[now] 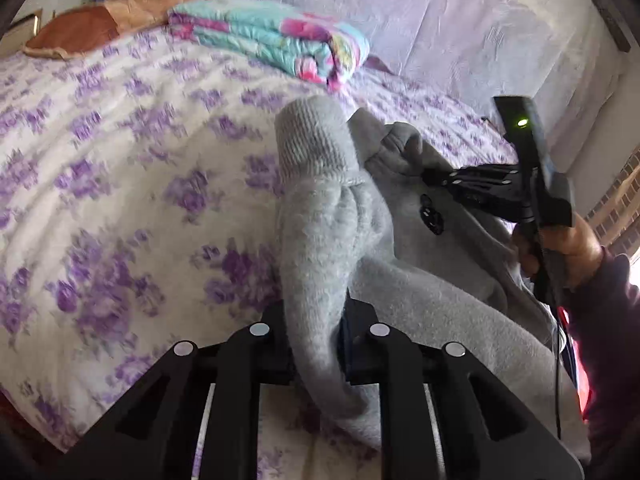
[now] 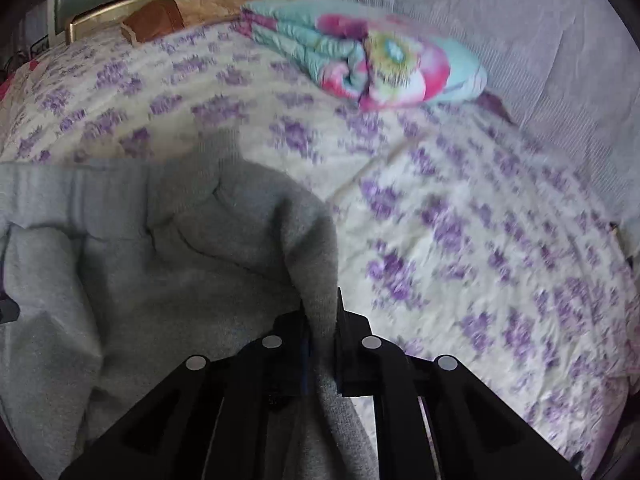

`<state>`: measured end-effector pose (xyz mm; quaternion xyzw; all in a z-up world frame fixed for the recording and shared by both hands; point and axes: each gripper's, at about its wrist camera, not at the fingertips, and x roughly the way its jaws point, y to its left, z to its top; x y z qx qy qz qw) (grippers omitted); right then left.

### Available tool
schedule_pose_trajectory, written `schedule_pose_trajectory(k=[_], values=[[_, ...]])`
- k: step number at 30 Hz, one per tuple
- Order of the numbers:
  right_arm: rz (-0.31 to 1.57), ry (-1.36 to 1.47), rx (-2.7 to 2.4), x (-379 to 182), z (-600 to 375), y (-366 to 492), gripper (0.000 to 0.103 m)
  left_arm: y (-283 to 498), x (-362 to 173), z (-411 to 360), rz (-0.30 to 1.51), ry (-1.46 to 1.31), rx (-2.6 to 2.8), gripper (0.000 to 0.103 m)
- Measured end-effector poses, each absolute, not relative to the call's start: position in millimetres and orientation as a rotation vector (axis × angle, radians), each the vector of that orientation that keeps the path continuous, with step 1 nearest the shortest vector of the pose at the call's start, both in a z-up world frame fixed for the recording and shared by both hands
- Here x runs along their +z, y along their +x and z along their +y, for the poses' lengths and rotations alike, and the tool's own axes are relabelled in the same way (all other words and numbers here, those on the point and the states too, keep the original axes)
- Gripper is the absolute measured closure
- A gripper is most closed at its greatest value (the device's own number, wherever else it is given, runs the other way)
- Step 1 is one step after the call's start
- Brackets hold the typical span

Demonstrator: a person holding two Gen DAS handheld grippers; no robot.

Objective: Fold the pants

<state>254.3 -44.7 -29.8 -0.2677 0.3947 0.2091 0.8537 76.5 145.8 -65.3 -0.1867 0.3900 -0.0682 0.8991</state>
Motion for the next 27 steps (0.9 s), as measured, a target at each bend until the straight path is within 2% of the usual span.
schedule_pose_trajectory(k=[6,7,8,9,10,11,12,14,17,23,27], values=[[0.586,-0.492,0.612,69.6,29.5,256.6,0.094,28.1,-20.0,193.9,0.594,-0.511,-0.015,0.089],[0.554,-0.466,0.65,79.2,45.2,256.0,0.089,13.8,-9.5,204.1,0.551,-0.509,0.041,0.088],[0.522,-0.449,0.666,85.3,61.2,258.5,0.077,3.7,-4.1,212.2,0.528,-0.504,0.099,0.086],[0.496,-0.461,0.63,85.4,77.8,258.6,0.016,-1.4,-2.3,217.4,0.527,-0.49,0.156,0.077],[0.478,-0.514,0.538,78.8,94.9,261.4,0.006,-3.1,-3.6,223.1,0.546,-0.46,0.23,0.051],[0.462,-0.583,0.46,69.2,107.7,261.9,0.005,-2.1,-10.5,230.1,0.585,-0.427,0.306,0.038],[0.462,-0.644,0.429,58.5,115.0,261.9,0.006,-1.6,-20.0,238.0,0.628,-0.418,0.355,0.032],[0.44,-0.675,0.396,50.2,103.6,254.7,0.006,-4.9,-31.7,250.6,0.67,-0.427,0.391,0.032],[0.448,-0.628,0.35,56.8,42.3,252.9,0.006,-18.0,-26.0,257.6,0.625,-0.401,0.444,0.032],[0.58,-0.475,0.137,51.3,-144.0,238.7,0.006,5.5,1.3,252.8,0.556,-0.382,0.294,0.031],[0.727,-0.276,0.056,14.4,-254.5,208.3,0.006,35.8,3.2,209.1,0.596,-0.326,0.156,0.03]])
